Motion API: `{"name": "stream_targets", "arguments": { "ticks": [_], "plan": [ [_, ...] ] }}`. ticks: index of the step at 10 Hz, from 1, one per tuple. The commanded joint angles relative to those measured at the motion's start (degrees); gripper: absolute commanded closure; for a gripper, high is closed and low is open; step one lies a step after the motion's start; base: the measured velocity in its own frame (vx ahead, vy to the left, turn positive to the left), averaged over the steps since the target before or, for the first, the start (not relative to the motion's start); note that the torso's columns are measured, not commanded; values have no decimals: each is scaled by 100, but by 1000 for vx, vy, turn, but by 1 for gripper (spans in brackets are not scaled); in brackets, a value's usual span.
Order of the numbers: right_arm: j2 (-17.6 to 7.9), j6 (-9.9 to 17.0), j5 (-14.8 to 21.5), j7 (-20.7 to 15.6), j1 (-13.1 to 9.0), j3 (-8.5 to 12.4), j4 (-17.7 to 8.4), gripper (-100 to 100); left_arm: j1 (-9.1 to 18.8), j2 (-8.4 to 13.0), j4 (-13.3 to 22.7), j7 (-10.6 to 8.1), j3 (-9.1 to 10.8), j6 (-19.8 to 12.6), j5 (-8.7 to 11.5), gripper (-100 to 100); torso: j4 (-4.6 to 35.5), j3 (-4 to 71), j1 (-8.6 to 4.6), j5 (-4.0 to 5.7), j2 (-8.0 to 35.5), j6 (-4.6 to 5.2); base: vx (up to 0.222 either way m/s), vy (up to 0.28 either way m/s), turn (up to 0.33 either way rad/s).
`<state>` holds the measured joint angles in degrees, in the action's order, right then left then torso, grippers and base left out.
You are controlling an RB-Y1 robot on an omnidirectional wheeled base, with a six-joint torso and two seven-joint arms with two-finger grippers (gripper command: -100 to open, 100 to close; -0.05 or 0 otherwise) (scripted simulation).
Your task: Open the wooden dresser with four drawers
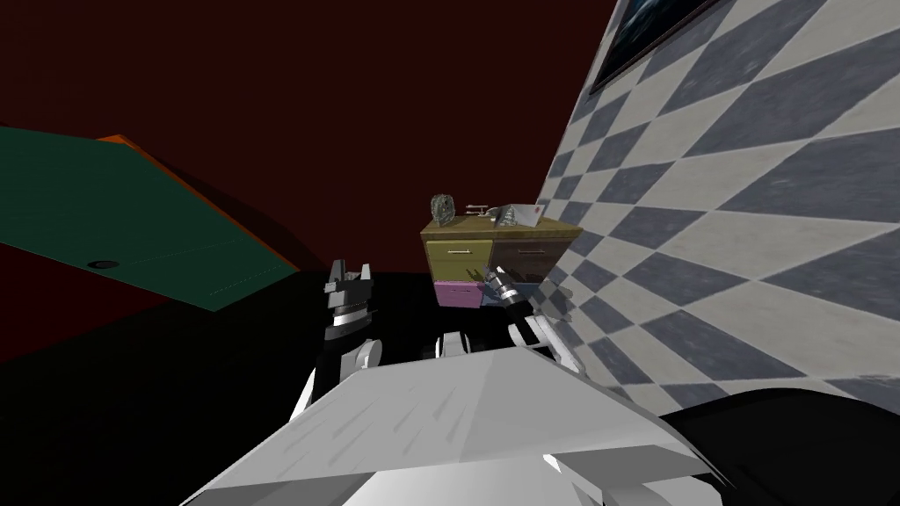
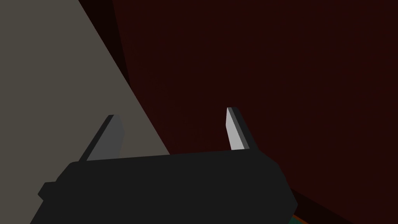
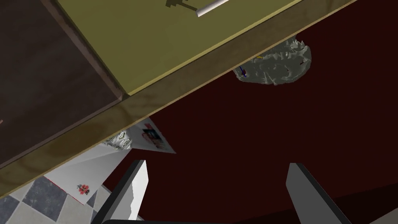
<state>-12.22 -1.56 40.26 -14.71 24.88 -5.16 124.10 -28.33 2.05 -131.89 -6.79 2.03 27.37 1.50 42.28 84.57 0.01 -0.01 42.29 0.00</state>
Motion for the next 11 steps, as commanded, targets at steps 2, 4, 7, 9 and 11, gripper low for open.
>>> {"name": "stream_targets", "arguments": {
  "ticks": [2,4,7,9,11],
  "plan": [
    [-112,405,619,-287,-101,-106,-232,-100,0,0,0,0,0,0,0,0,1,-2,-2,1,3,0,44,69,20],
    [-164,594,958,-424,-153,-156,-354,-100,0,0,0,0,0,0,0,0,0,0,-3,1,0,0,56,58,22],
    [-216,786,1458,-562,-206,-207,-484,-100,0,0,0,0,0,0,0,0,0,0,4,0,-1,-1,49,60,23],
    [-270,980,1755,-700,-261,-258,-620,-100,0,0,0,0,0,0,0,0,3,-6,-12,3,9,0,26,36,14],
    [-323,1175,2060,-839,-317,-309,-763,-100,0,0,0,0,0,0,0,0,-1,1,-1,0,-3,0,53,54,23]
  ]
}}
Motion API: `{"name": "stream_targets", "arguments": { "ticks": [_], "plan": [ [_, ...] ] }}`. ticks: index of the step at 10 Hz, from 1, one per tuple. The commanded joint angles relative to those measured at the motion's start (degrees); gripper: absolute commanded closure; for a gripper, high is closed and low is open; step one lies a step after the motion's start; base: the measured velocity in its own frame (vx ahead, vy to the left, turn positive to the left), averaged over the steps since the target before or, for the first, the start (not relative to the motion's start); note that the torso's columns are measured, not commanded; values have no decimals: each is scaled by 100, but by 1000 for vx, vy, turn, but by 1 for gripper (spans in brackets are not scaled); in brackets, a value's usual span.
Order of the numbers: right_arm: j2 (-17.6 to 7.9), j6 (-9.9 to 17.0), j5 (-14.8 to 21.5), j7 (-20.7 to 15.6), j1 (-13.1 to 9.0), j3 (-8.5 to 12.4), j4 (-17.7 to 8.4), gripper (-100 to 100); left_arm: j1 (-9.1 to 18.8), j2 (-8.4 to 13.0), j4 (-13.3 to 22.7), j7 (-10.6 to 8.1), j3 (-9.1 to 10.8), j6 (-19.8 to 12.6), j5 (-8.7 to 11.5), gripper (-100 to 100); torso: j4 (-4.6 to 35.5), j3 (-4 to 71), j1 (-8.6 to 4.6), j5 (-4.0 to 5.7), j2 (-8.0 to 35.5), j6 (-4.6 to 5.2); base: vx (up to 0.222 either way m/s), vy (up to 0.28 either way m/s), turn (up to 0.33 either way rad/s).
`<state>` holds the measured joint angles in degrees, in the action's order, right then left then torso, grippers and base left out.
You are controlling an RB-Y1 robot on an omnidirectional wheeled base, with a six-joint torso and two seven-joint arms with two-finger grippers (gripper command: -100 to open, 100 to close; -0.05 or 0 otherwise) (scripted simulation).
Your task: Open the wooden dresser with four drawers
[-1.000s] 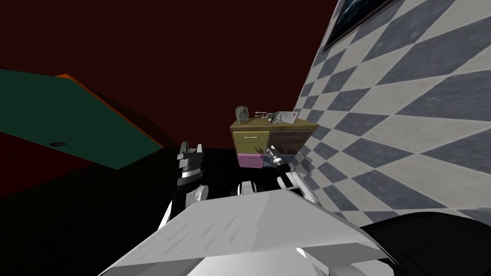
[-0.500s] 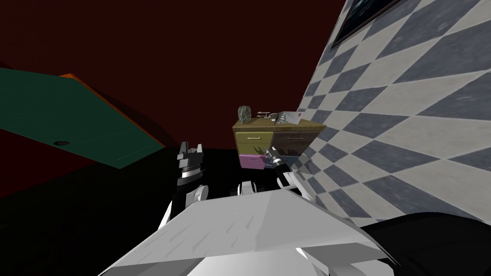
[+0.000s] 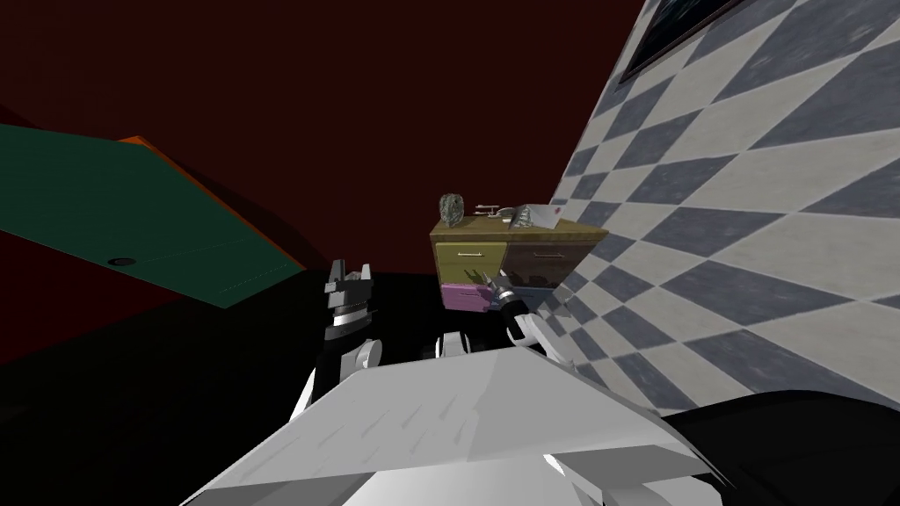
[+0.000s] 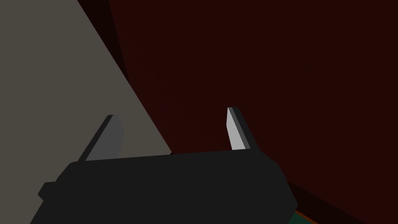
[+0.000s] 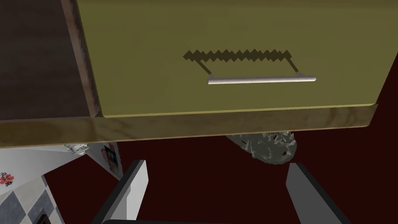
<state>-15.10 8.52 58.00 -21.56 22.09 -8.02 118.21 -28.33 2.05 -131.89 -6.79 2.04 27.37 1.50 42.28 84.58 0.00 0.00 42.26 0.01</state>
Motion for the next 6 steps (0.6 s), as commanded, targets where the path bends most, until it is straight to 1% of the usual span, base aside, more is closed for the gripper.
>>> {"name": "stream_targets", "arguments": {
  "ticks": [1,2,3,4,5,6],
  "plan": [
    [-36,167,461,-154,-39,-22,-174,-100,0,0,0,0,0,0,0,0,-2,4,7,-1,-8,-1,55,67,17],
    [-88,363,624,-292,-96,-73,-322,-100,0,0,0,0,0,0,0,0,-1,2,5,-2,-2,0,54,66,26],
    [-88,363,798,-292,-96,-73,-322,-100,0,0,0,0,0,0,0,0,0,-1,2,0,2,-1,48,52,14],
    [-141,557,966,-429,-155,-124,-476,-100,0,0,0,0,0,0,0,0,2,-3,-4,1,6,0,65,69,39],
    [-141,557,1126,-429,-155,-124,-476,-100,0,0,0,0,0,0,0,0,0,-1,1,1,0,-1,51,56,16],
    [-141,557,1193,-429,-155,-124,-476,-100,0,0,0,0,0,0,0,0,1,-2,-3,1,5,0,17,21,-6]
  ]
}}
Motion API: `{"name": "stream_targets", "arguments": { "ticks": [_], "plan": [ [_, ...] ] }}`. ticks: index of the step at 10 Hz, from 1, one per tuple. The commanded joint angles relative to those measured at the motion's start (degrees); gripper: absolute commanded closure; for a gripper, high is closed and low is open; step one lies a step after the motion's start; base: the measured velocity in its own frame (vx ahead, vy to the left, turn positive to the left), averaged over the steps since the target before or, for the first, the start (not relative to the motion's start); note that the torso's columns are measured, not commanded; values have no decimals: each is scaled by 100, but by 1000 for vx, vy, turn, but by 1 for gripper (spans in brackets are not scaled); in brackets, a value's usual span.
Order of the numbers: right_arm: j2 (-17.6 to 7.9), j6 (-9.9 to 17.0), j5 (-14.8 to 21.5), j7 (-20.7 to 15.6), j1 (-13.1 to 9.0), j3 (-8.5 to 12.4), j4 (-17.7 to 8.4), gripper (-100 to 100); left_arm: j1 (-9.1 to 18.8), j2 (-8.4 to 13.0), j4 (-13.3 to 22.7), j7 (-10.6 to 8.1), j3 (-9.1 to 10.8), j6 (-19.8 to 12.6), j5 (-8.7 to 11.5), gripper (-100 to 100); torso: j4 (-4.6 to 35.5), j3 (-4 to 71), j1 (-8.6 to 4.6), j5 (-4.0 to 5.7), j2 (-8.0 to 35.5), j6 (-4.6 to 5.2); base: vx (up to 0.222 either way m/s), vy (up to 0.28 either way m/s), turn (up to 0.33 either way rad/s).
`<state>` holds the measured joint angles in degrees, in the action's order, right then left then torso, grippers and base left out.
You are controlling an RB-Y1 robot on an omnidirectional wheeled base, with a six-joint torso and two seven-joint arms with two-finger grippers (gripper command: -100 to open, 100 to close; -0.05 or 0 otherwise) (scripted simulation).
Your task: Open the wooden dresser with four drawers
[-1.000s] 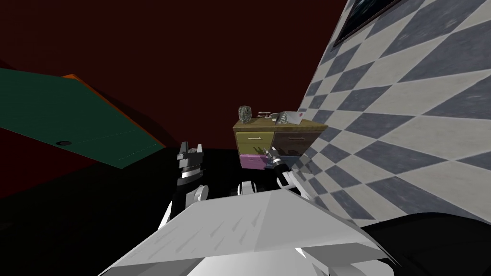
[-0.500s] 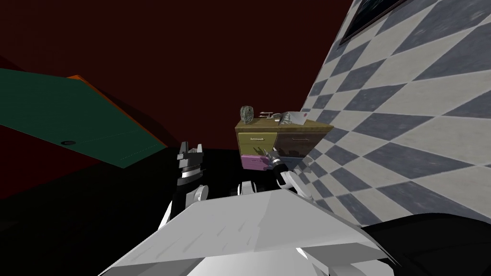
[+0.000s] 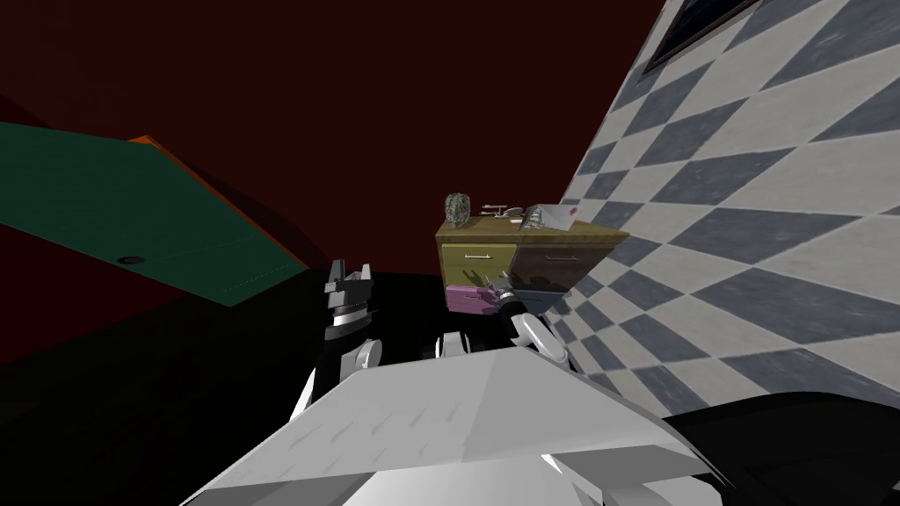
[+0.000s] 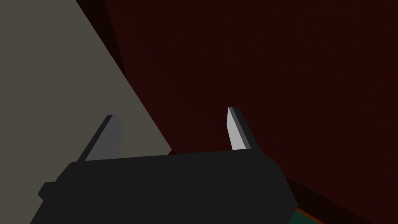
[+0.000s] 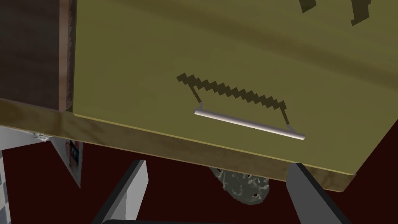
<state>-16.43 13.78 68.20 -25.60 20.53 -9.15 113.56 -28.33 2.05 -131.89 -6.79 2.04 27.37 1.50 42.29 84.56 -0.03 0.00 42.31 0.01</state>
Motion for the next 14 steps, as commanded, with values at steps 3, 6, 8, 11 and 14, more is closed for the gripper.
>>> {"name": "stream_targets", "arguments": {
  "ticks": [3,6,8,11,14],
  "plan": [
    [-108,416,707,-295,-116,-111,-328,-100,0,0,0,0,0,0,0,0,-1,2,5,-1,-5,-1,45,47,27],
    [-157,605,1191,-426,-175,-159,-487,-100,0,0,0,0,0,0,0,0,-1,3,10,-2,-7,-2,55,67,19],
    [-205,790,1441,-554,-233,-207,-646,-100,0,0,0,0,0,0,0,0,3,-7,-13,4,10,0,25,29,12],
    [-255,969,1882,-679,-290,-253,-802,-100,0,0,0,0,0,0,0,0,-2,4,8,-1,-8,-2,42,46,20],
    [-364,1311,2398,-916,-398,-340,-1101,-100,0,0,0,0,0,0,0,0,-1,1,0,0,-3,0,53,55,21]
  ]
}}
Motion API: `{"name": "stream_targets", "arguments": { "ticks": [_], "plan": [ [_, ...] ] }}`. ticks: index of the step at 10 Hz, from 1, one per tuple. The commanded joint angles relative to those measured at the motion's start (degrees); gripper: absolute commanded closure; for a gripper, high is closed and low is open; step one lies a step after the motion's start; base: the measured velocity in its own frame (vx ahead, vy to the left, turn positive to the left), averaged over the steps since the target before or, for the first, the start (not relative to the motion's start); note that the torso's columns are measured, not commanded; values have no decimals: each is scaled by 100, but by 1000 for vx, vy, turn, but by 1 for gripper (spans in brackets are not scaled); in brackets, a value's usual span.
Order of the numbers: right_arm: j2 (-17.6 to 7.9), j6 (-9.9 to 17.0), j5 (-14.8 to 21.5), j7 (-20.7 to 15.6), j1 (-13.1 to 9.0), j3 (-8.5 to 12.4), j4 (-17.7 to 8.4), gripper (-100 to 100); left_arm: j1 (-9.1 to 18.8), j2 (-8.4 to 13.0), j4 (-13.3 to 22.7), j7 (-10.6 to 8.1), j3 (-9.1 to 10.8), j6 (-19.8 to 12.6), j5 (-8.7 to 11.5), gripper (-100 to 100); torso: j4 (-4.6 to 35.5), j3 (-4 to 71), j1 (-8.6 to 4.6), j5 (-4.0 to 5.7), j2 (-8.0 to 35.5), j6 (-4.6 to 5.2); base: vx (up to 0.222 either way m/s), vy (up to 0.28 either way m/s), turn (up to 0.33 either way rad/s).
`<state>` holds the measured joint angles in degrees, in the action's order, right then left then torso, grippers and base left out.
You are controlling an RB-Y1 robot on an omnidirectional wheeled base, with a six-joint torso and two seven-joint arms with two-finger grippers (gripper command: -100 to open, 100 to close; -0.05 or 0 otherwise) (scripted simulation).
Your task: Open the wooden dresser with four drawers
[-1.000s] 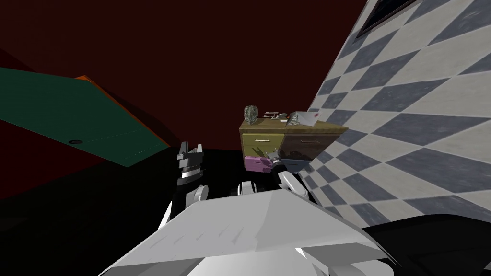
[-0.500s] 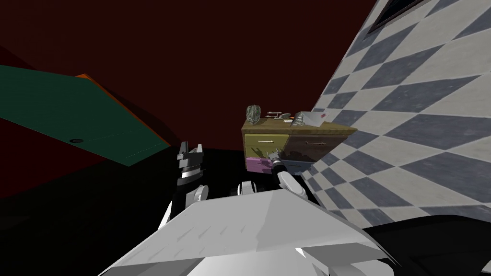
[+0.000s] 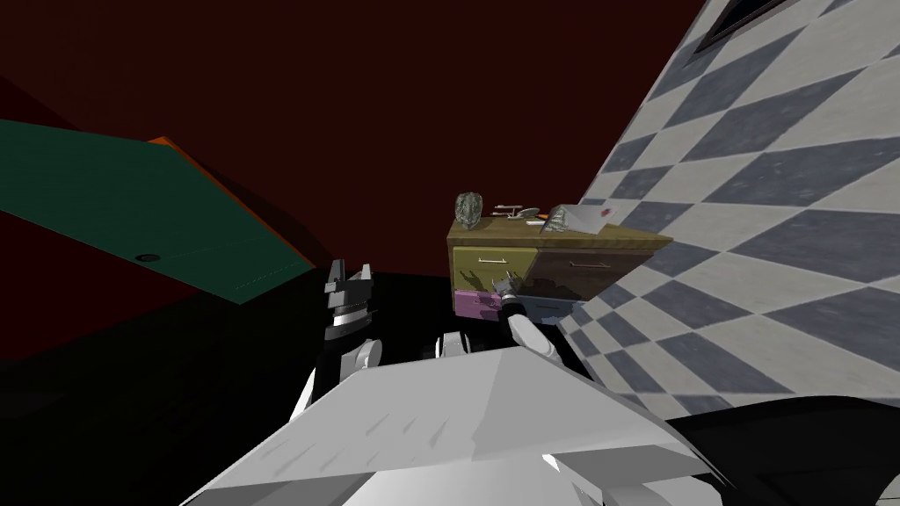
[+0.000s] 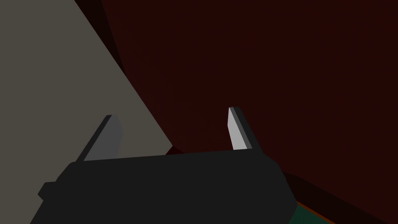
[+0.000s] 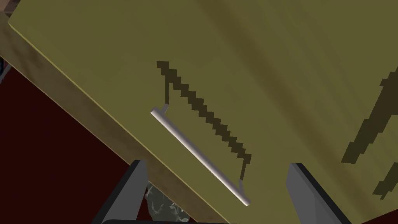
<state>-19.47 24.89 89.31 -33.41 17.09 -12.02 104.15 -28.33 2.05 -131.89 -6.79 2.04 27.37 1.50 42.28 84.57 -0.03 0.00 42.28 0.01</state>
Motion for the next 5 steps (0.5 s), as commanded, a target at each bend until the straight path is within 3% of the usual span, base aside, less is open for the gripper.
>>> {"name": "stream_targets", "arguments": {
  "ticks": [1,2,5],
  "plan": [
    [-60,199,389,-135,-53,-53,-160,-100,0,0,0,0,0,0,0,0,1,-1,6,-1,1,-1,43,53,12],
    [-120,359,600,-245,-104,-94,-299,-100,0,0,0,0,0,0,0,0,1,-3,2,-1,4,0,45,49,23],
    [-184,510,952,-350,-152,-133,-430,-100,0,0,0,0,0,0,0,0,0,0,1,0,-1,-1,42,42,17]
  ]
}}
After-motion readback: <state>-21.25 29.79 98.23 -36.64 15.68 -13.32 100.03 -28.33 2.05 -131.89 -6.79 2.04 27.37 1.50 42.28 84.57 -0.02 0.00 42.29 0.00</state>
